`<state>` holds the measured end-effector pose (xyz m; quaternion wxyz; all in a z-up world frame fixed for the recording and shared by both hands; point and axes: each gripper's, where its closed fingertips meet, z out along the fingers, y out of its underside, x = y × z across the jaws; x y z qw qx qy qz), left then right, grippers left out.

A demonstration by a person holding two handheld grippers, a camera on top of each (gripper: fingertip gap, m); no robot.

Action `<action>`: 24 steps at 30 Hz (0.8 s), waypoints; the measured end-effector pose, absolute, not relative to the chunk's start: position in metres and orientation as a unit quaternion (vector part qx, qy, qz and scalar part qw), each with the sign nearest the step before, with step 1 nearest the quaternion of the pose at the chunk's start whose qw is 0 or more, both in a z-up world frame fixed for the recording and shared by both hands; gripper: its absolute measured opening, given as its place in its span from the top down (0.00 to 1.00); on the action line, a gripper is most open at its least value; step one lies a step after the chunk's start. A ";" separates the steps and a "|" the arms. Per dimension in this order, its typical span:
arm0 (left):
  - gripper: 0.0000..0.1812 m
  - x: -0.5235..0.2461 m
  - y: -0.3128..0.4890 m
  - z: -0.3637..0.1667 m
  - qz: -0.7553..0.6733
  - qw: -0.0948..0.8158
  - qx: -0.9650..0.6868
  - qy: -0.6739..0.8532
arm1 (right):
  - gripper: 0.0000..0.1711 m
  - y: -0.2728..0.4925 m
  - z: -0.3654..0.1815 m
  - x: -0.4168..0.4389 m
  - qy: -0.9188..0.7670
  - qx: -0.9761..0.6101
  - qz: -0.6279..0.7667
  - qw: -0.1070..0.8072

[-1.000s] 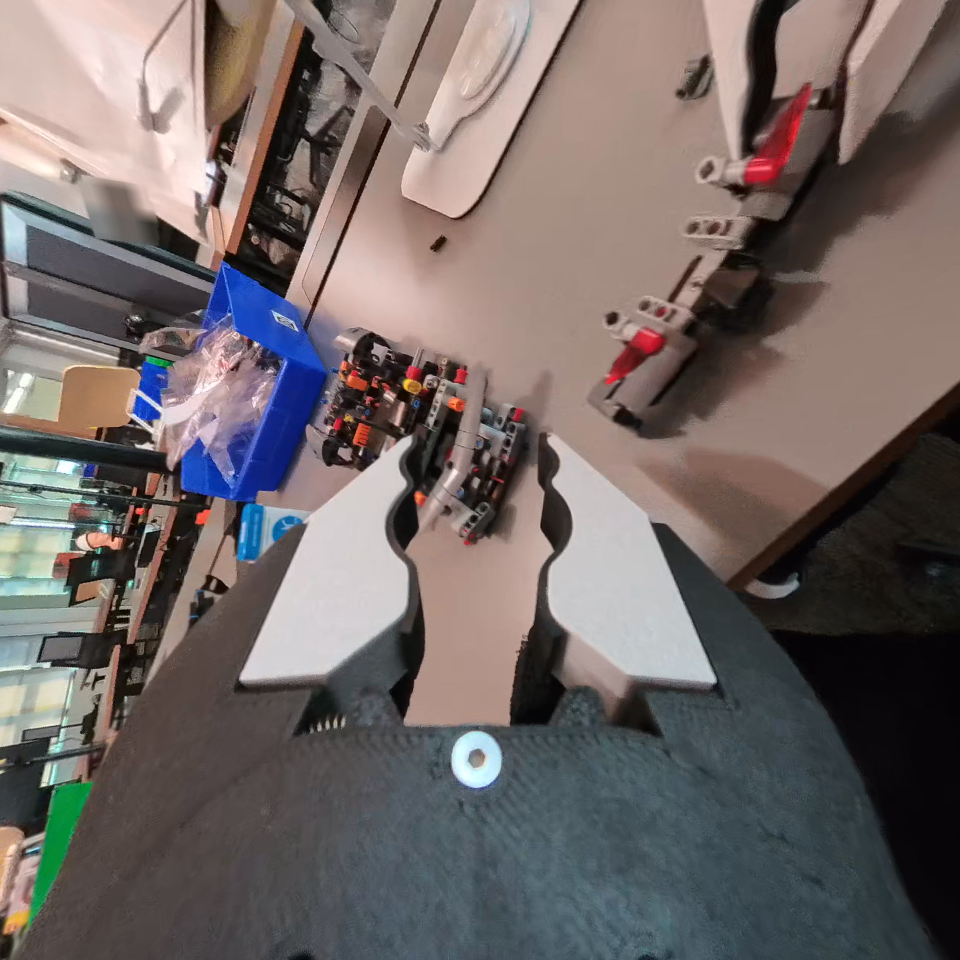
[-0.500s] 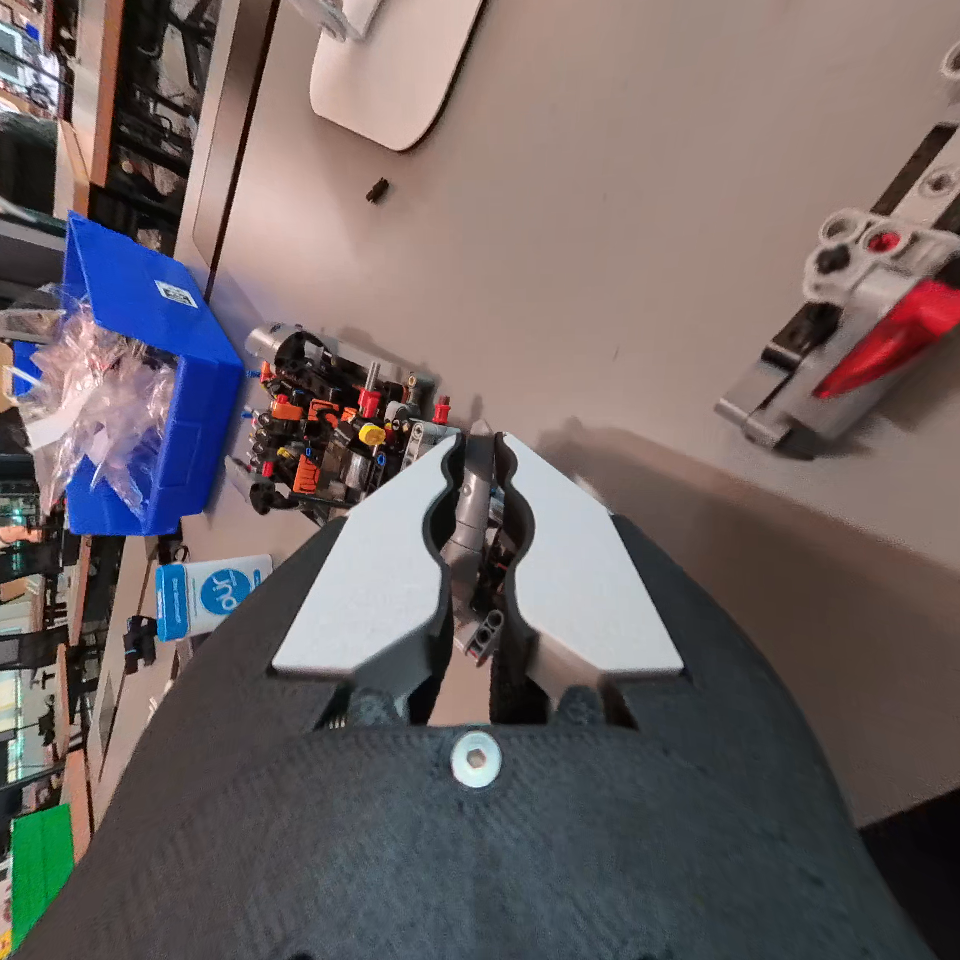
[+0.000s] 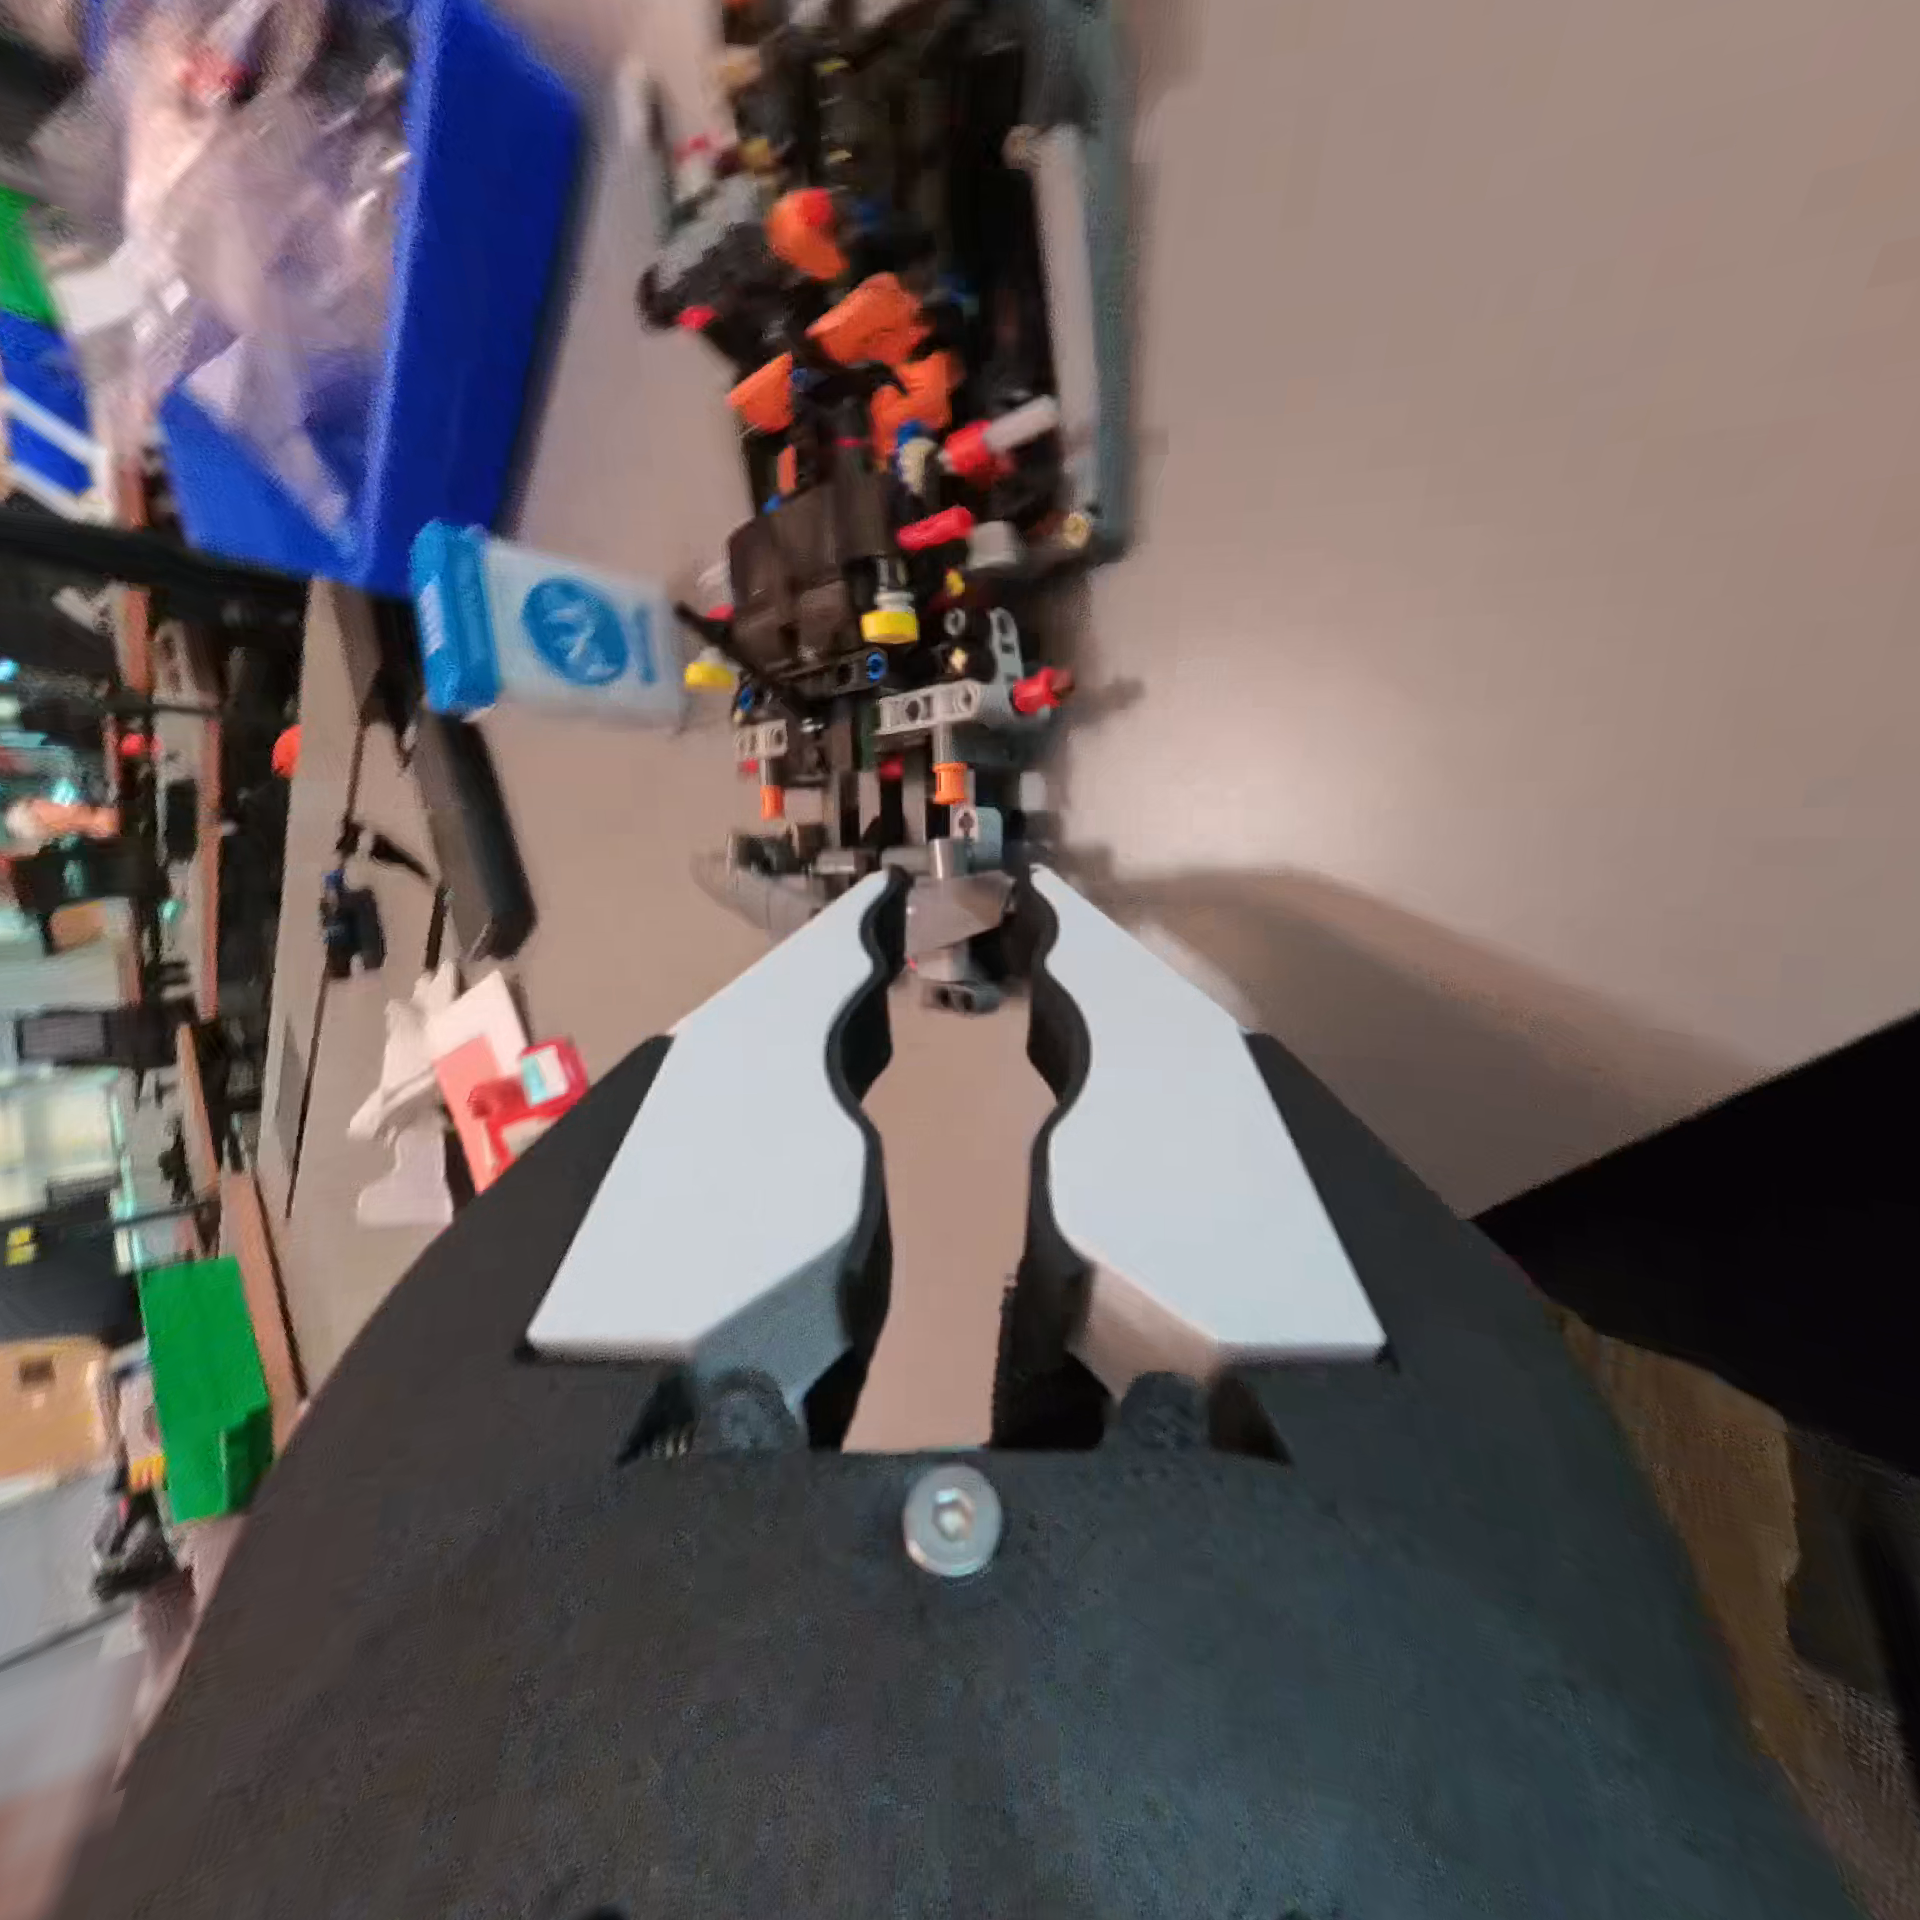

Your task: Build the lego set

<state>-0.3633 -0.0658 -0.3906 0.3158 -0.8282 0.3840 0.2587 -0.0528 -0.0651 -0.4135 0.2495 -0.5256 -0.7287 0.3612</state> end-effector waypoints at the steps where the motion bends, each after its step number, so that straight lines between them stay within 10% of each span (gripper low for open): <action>1: 0.89 -0.370 -0.066 -0.385 0.262 0.330 -0.830 0.367 | 0.87 -0.065 -0.413 -0.053 -0.729 -0.526 0.362 0.249; 9: 0.83 -0.285 -0.011 -0.335 0.235 0.434 -0.788 0.368 | 0.87 -0.069 -0.414 -0.053 -0.730 -0.522 0.367 0.244; 24: 0.90 -0.267 0.061 -0.393 0.212 0.332 -0.840 0.372 | 0.87 -0.074 -0.417 -0.051 -0.736 -0.516 0.366 0.243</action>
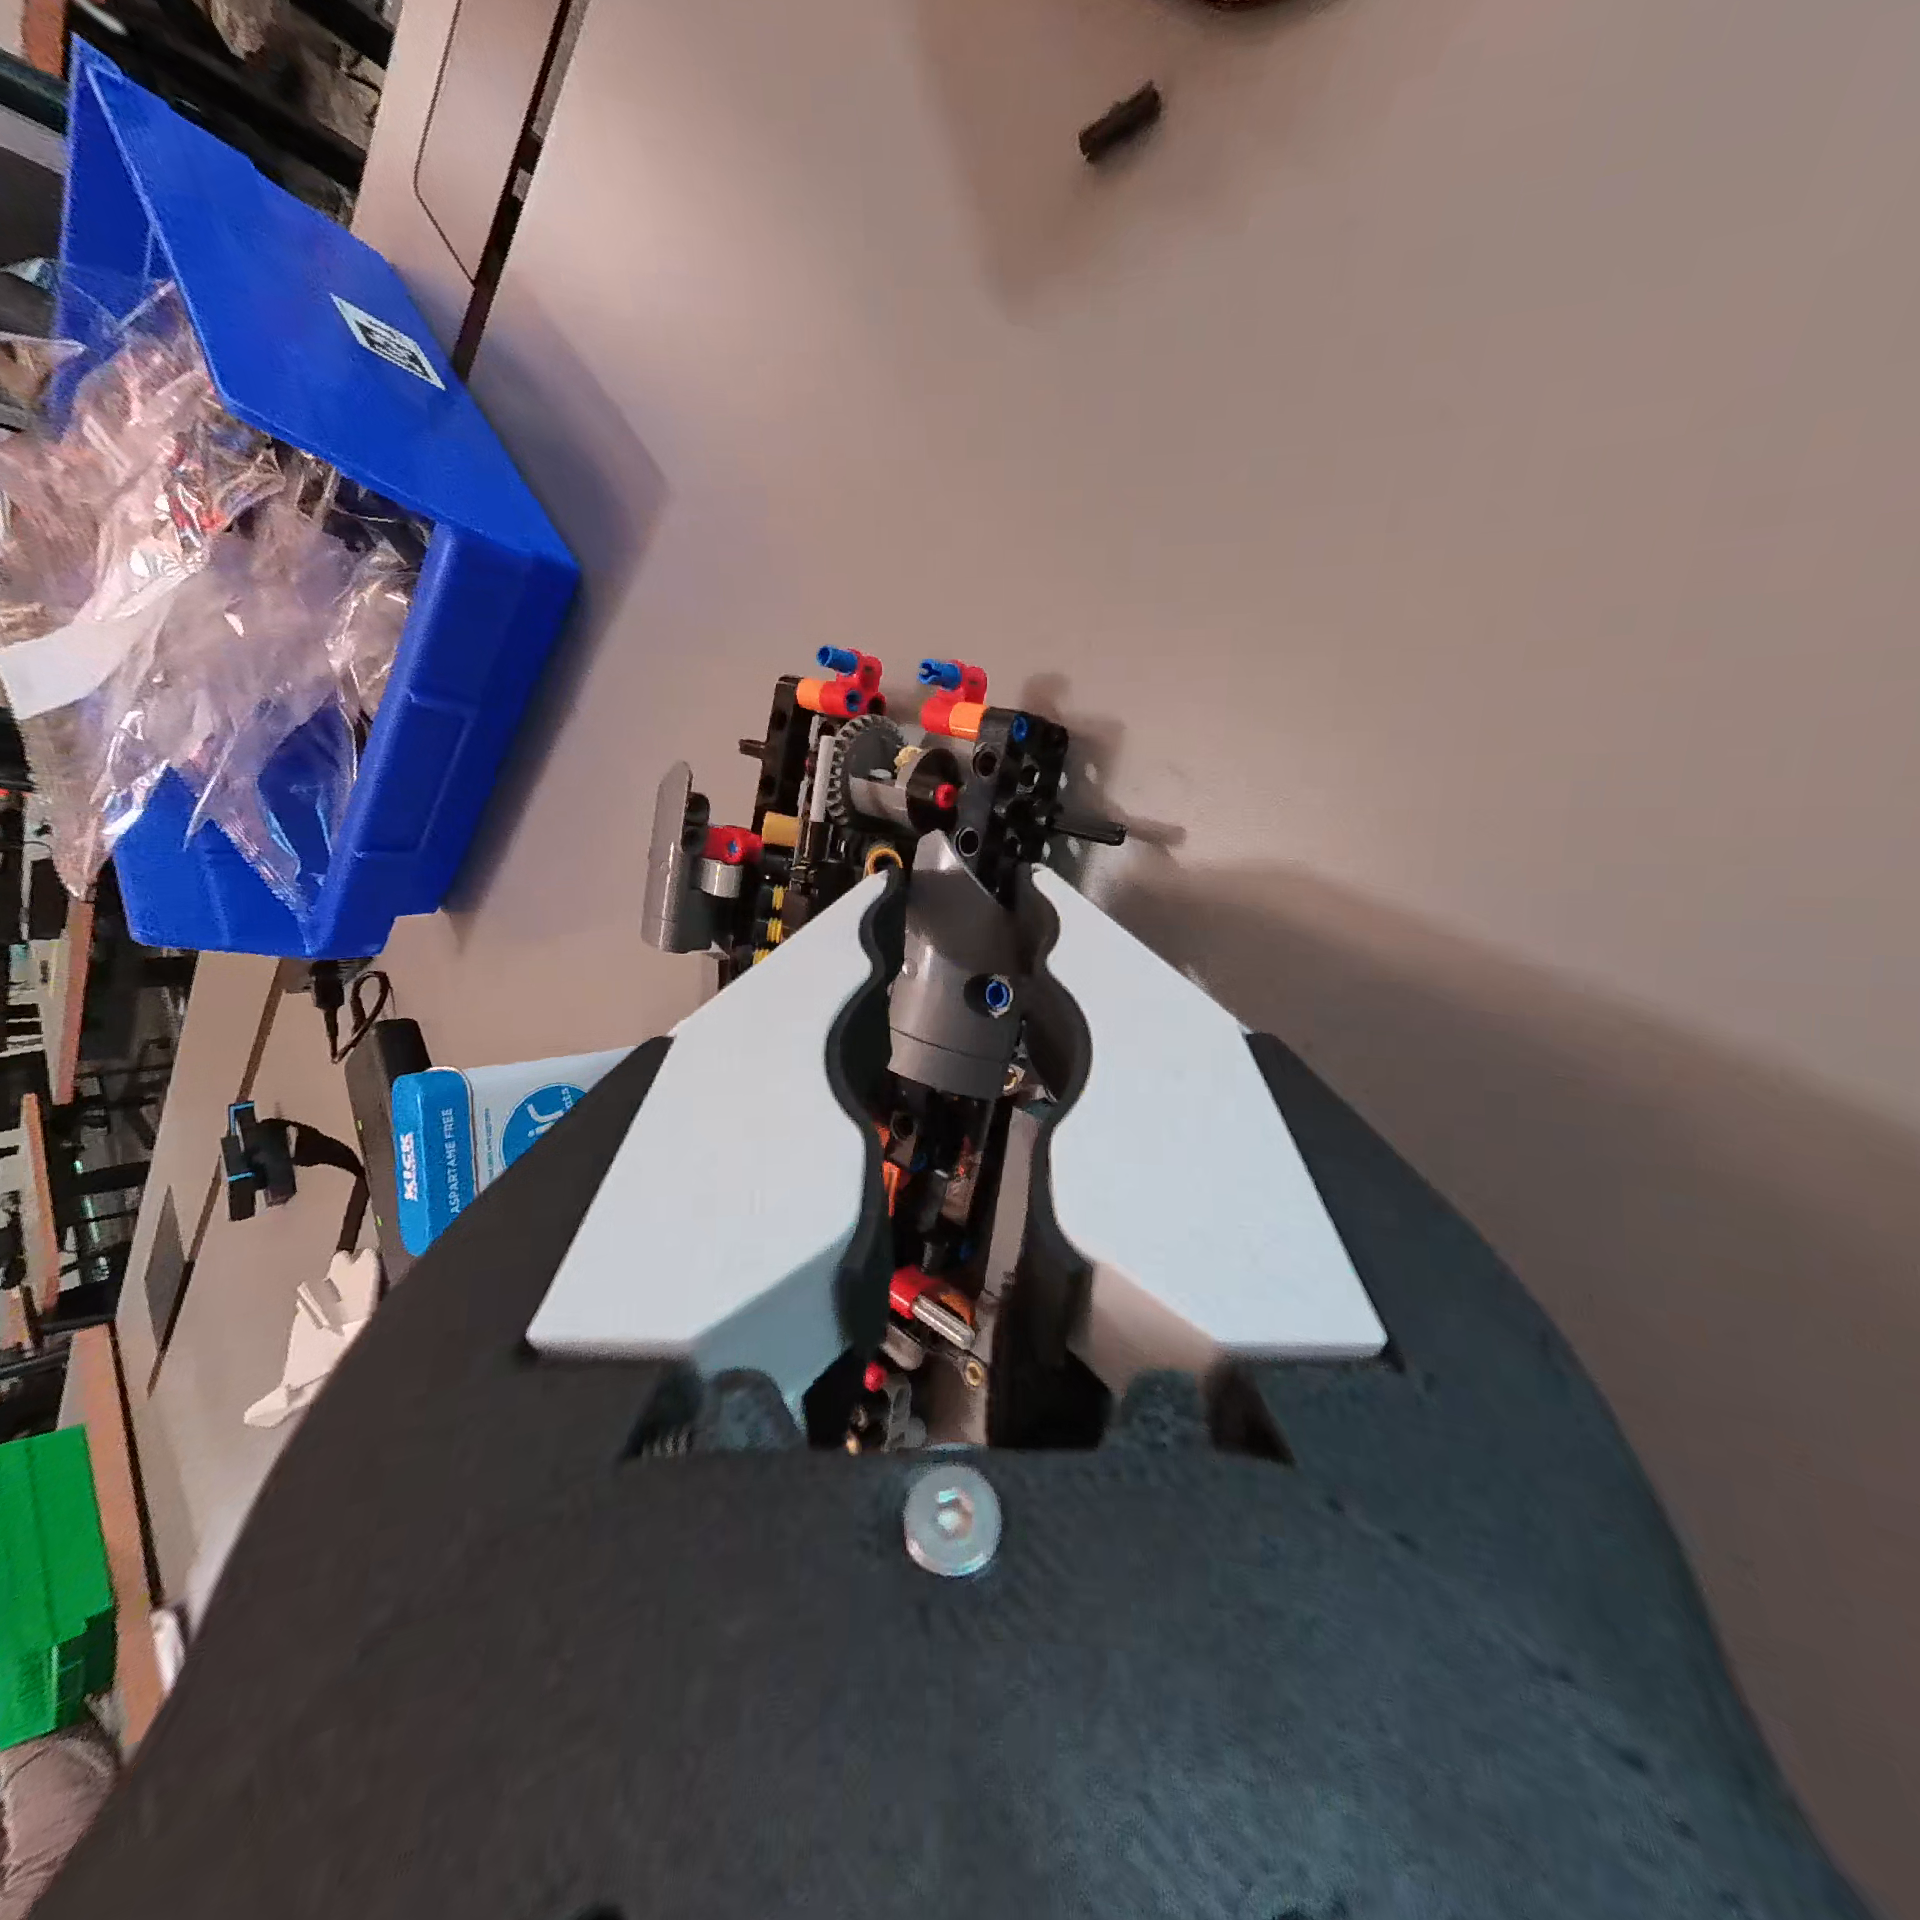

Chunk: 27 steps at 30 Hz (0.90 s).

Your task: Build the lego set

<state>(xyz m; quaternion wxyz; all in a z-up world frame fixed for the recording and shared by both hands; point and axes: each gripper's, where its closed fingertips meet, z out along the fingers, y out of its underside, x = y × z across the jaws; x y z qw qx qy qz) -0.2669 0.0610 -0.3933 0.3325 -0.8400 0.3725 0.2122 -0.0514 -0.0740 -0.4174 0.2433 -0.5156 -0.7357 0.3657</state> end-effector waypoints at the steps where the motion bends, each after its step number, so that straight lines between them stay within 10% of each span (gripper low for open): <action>1: 0.90 -0.267 0.061 -0.393 0.214 0.333 -0.838 0.375 | 0.87 -0.074 -0.417 -0.051 -0.736 -0.516 0.366 0.243; 18: 0.92 -0.263 -0.042 -0.391 0.190 0.383 -0.741 0.518 | 0.87 -0.075 -0.419 -0.051 -0.737 -0.516 0.368 0.234; 27: 0.77 -0.314 -0.079 -0.366 0.241 0.430 -0.812 0.313 | 0.87 -0.075 -0.419 -0.051 -0.736 -0.518 0.371 0.228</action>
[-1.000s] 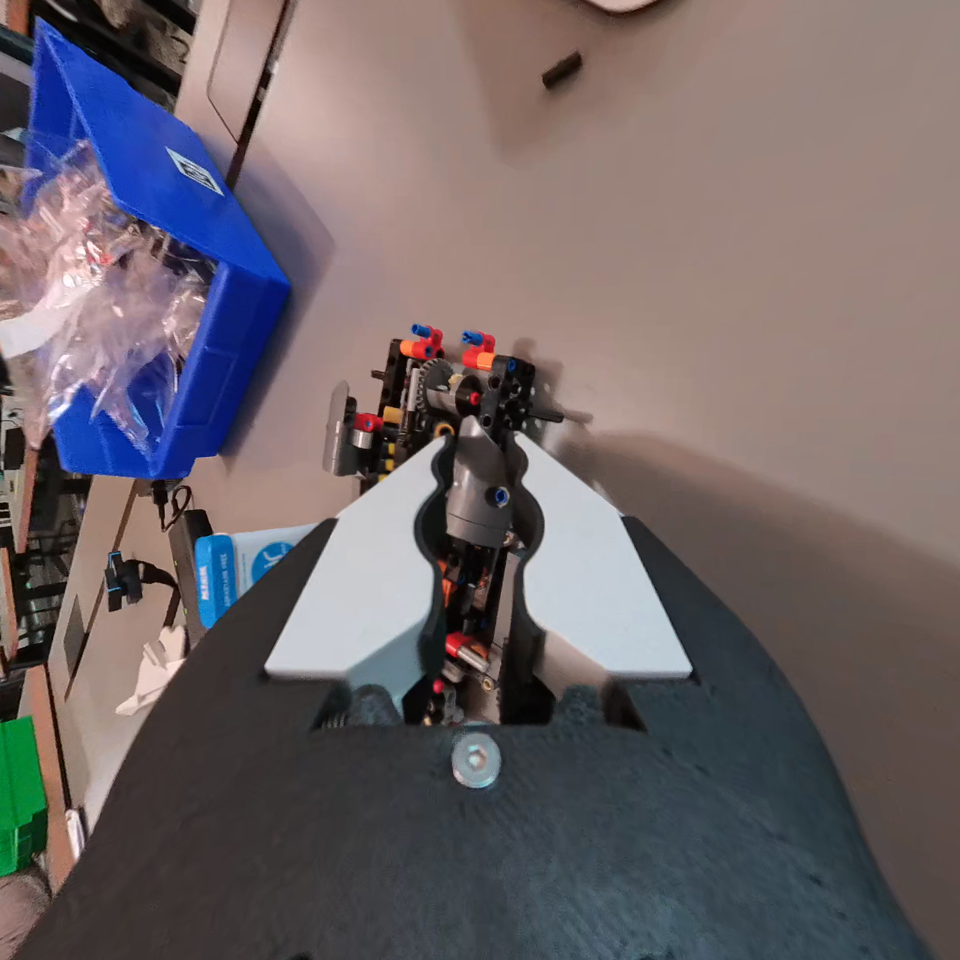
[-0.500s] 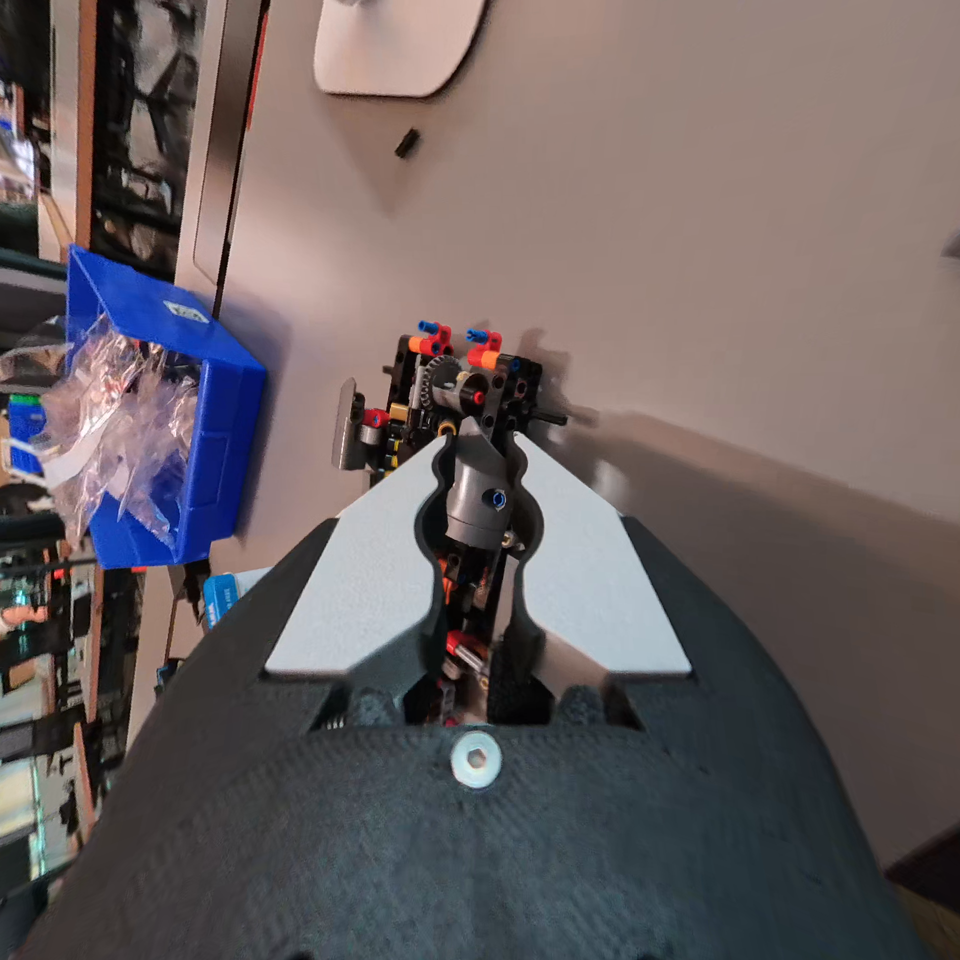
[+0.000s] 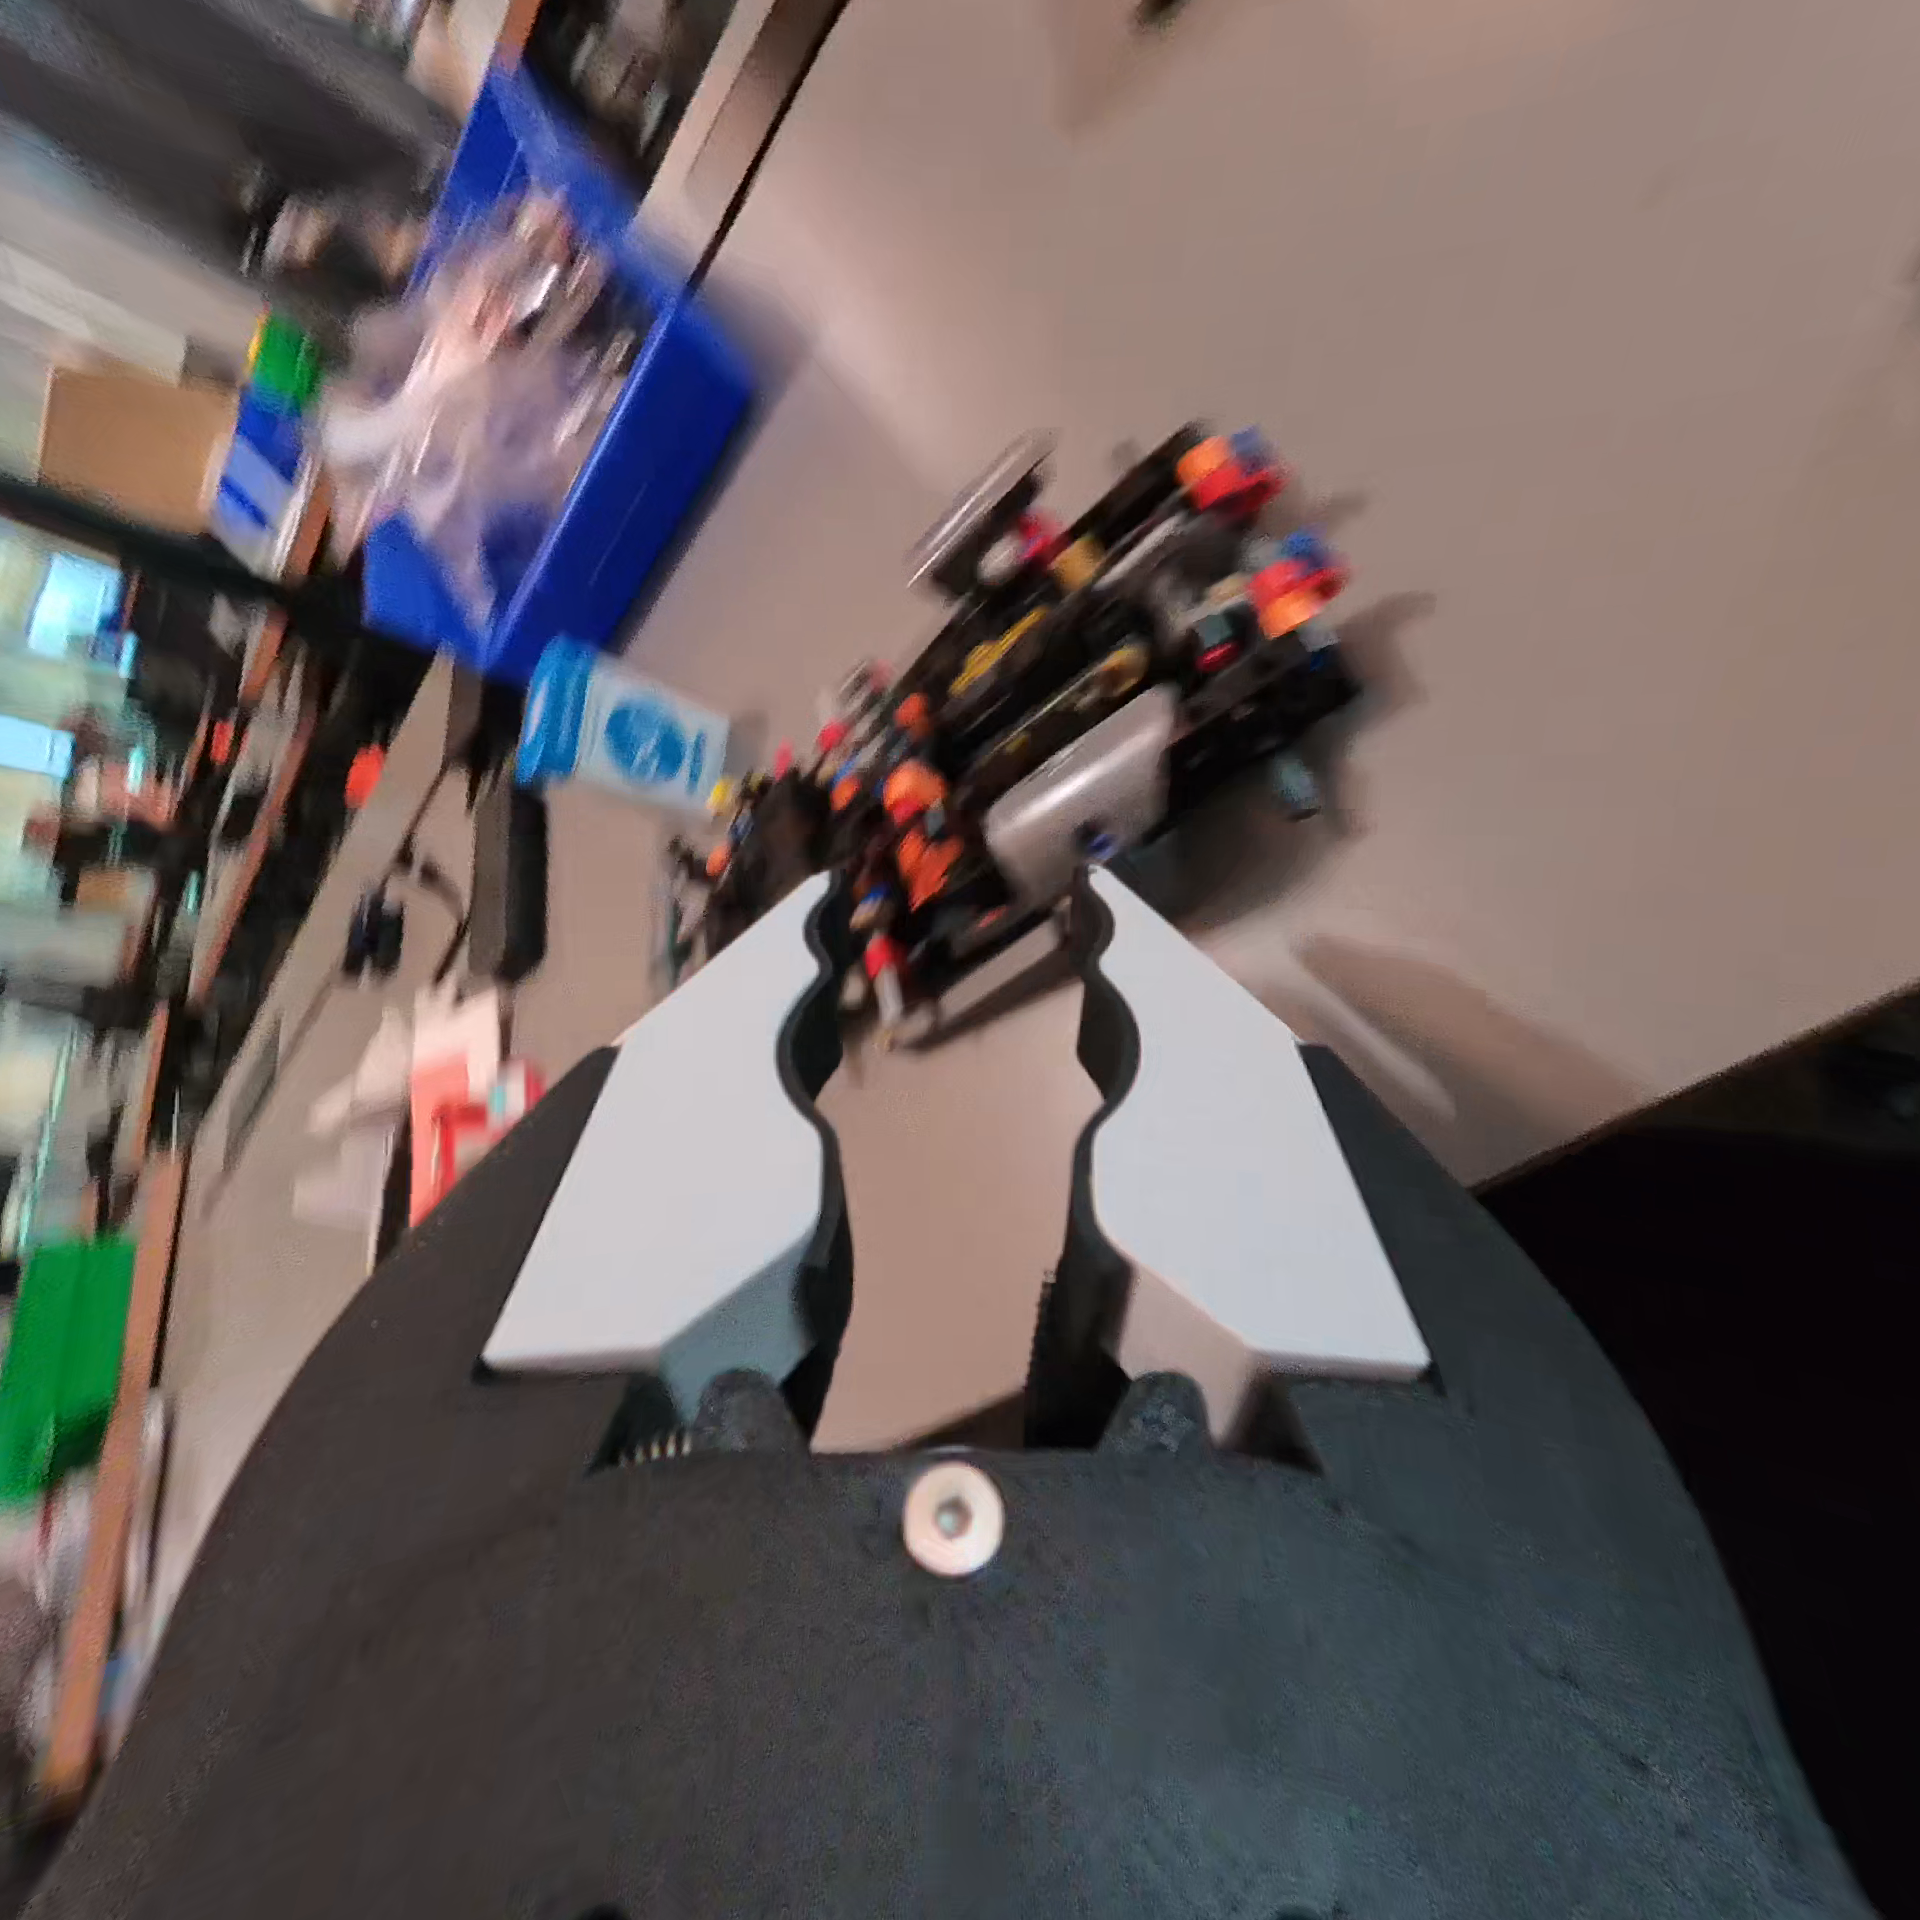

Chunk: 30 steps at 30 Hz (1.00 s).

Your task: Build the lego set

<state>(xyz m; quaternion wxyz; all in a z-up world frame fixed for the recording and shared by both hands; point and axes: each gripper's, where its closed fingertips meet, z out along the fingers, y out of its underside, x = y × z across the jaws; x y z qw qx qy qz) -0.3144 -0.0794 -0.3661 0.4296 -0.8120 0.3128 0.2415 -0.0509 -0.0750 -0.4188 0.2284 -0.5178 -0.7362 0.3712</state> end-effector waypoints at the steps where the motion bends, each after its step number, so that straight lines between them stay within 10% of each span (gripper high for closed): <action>1: 0.75 -0.332 -0.084 -0.367 0.251 0.419 -0.835 0.254 | 0.87 -0.075 -0.419 -0.051 -0.736 -0.518 0.372 0.228; 11: 0.72 -0.434 -0.077 -0.382 0.112 0.435 -0.893 -0.039 | 0.87 -0.076 -0.419 -0.051 -0.738 -0.516 0.371 0.228; 30: 0.93 -0.441 0.000 -0.402 0.067 0.402 -0.907 0.101 | 0.87 -0.080 -0.419 -0.049 -0.741 -0.511 0.377 0.218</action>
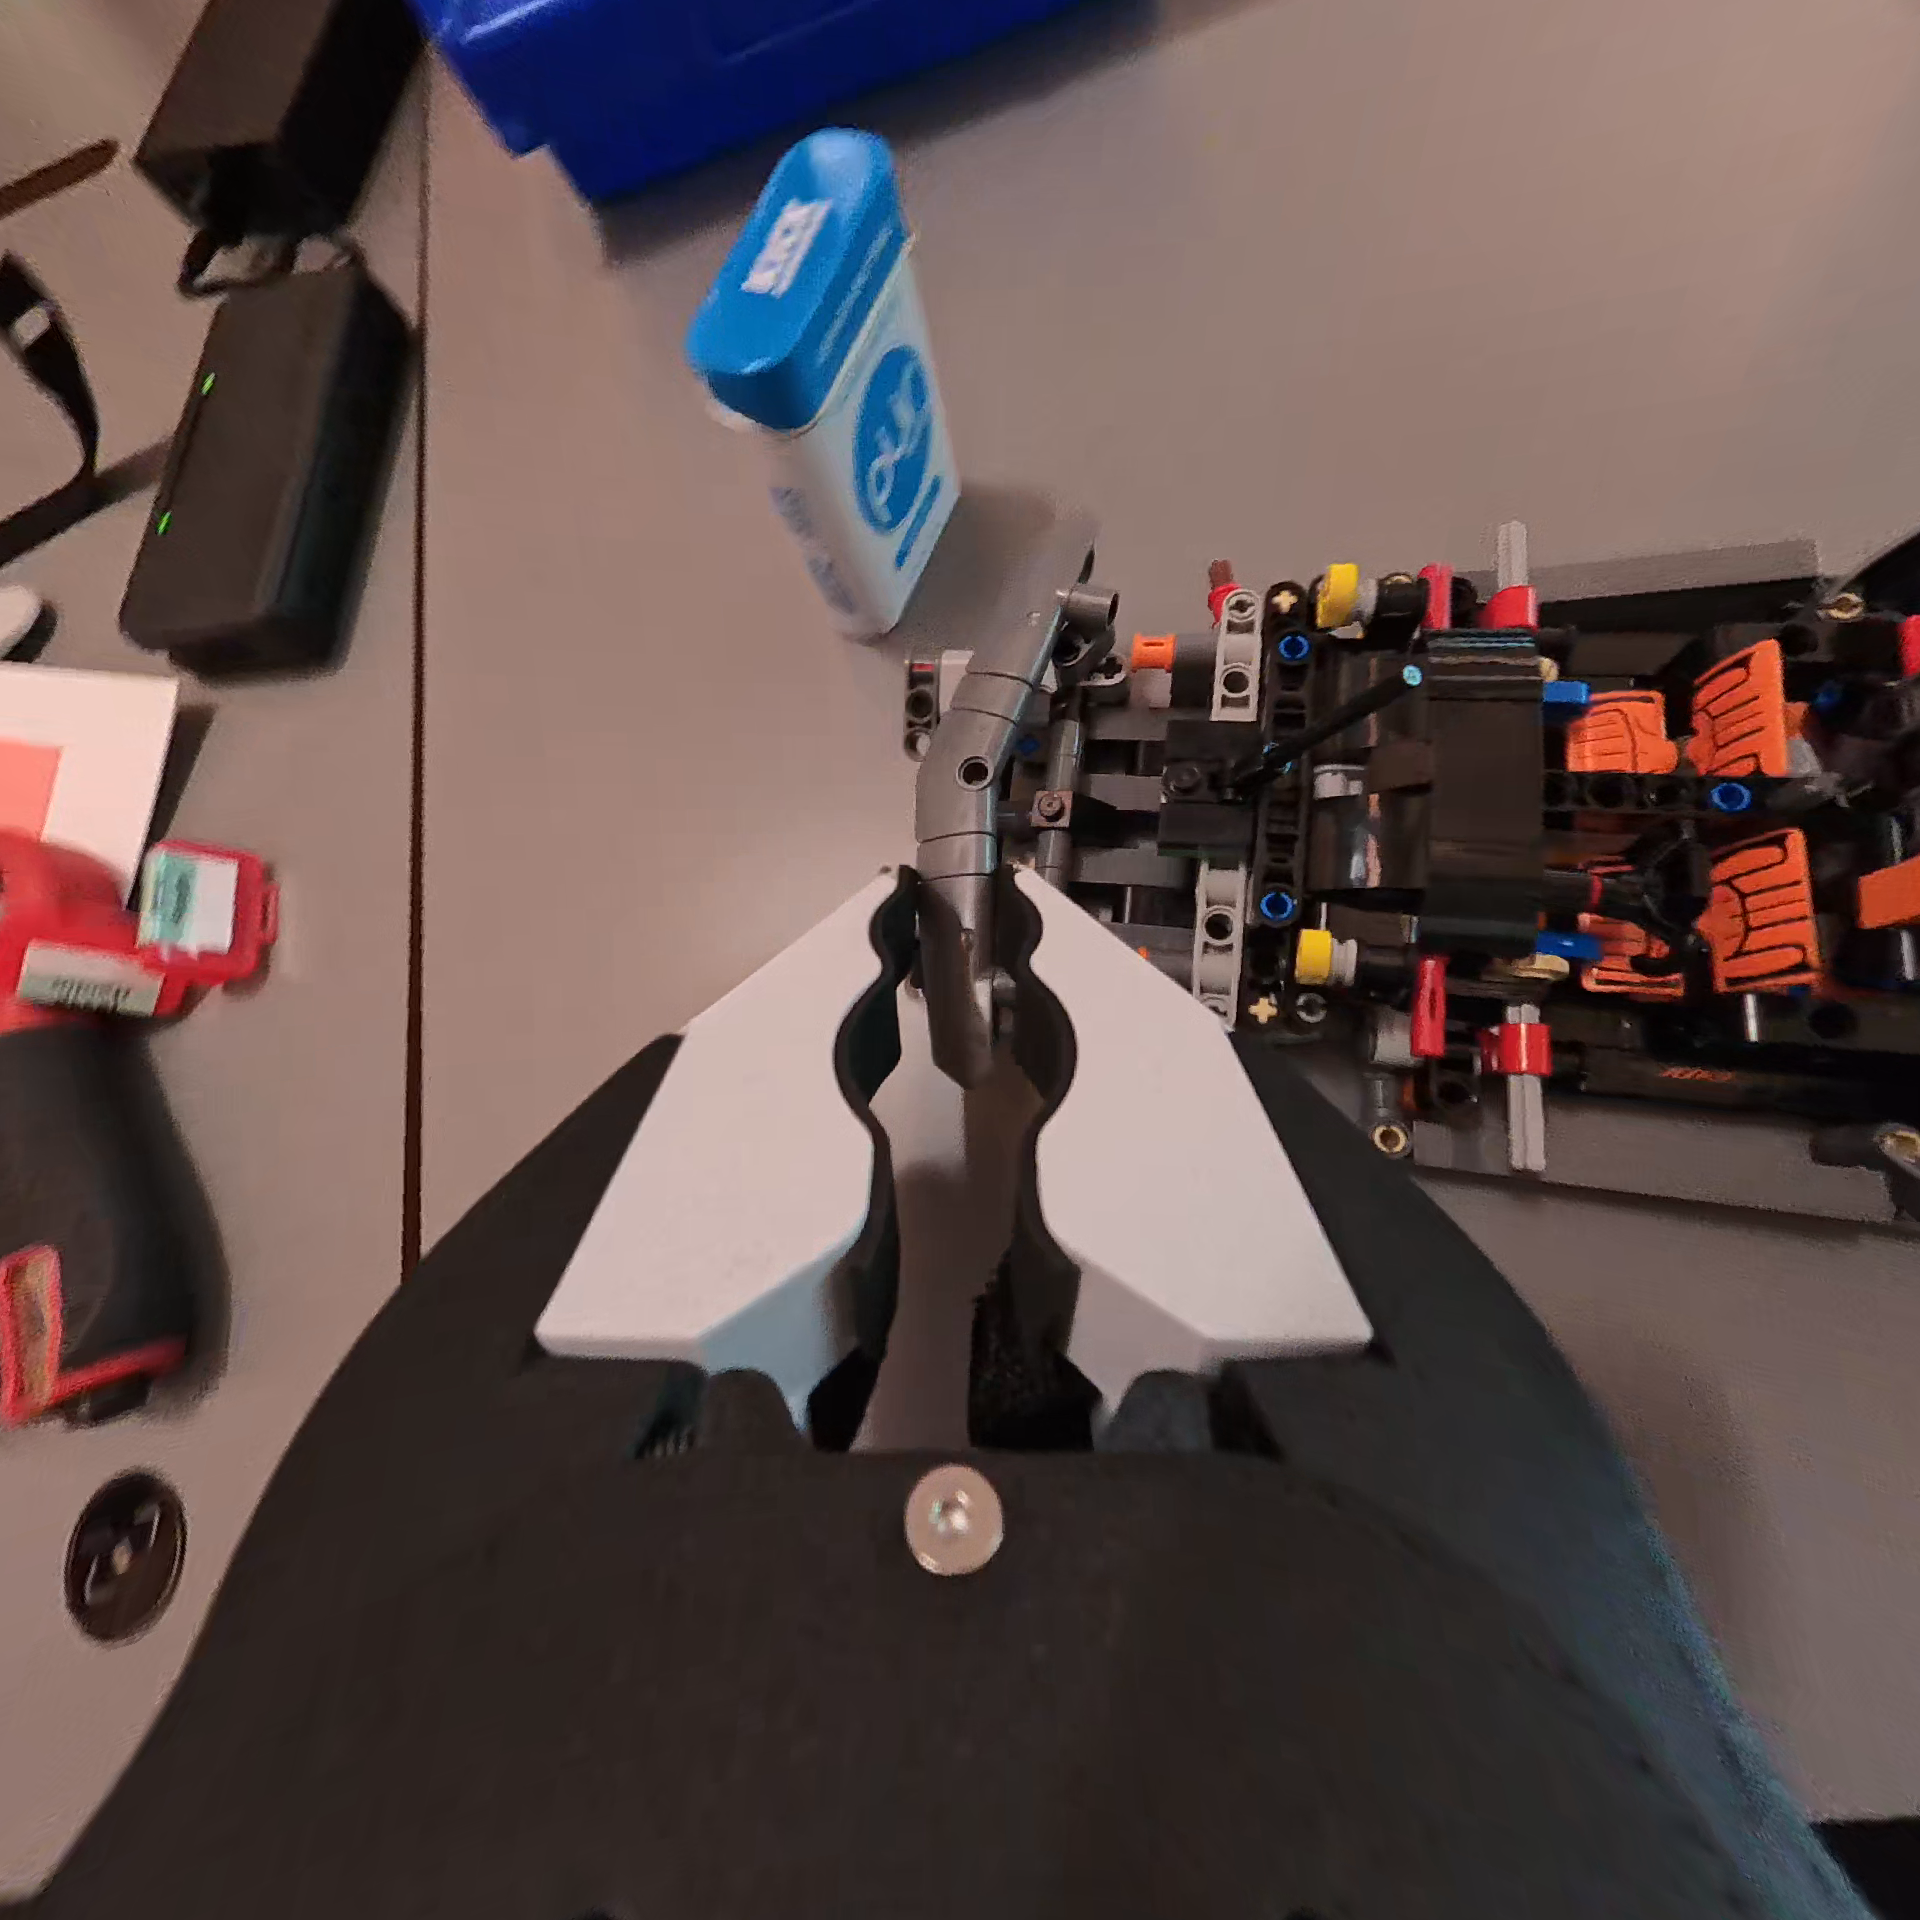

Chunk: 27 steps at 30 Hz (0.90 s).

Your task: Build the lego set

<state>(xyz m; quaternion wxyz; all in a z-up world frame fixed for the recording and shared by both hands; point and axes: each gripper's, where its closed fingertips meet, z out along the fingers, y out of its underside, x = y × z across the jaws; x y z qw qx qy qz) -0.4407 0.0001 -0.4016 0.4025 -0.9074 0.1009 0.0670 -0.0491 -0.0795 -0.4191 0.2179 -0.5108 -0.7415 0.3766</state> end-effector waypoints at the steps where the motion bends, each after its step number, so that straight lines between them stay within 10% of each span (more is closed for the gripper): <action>1: 0.93 -0.434 0.005 -0.402 0.064 0.403 -0.905 0.117 | 0.87 -0.081 -0.419 -0.049 -0.743 -0.509 0.378 0.215; 16: 0.82 -0.321 0.096 -0.401 0.061 0.389 -0.866 0.307 | 0.87 -0.088 -0.419 -0.041 -0.767 -0.479 0.376 0.201; 27: 0.88 -0.237 -0.062 -0.334 0.094 0.421 -0.799 0.419 | 0.87 -0.093 -0.419 -0.044 -0.768 -0.473 0.390 0.185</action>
